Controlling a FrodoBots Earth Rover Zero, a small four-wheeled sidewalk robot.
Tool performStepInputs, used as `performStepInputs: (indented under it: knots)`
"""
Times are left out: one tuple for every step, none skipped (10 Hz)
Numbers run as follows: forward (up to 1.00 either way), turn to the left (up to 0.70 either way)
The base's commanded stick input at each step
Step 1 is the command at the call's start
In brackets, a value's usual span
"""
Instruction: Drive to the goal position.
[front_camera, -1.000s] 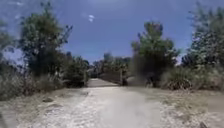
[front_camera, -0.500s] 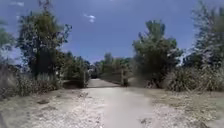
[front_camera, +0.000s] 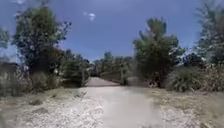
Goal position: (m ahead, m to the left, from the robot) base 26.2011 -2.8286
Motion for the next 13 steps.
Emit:
performStepInputs:
  knots:
    - [0.45, 0.27]
    - [0.45, 0.18]
    - [0.45, 0.00]
    - [0.45, 0.00]
    - [0.45, 0.00]
    - [0.45, 0.00]
    - [0.45, 0.00]
    - [0.45, 0.00]
    - [0.45, 0.00]
    - [0.45, 0.00]
    - [0.45, 0.00]
    - [0.45, 0.00]
    - [0.45, 0.00]
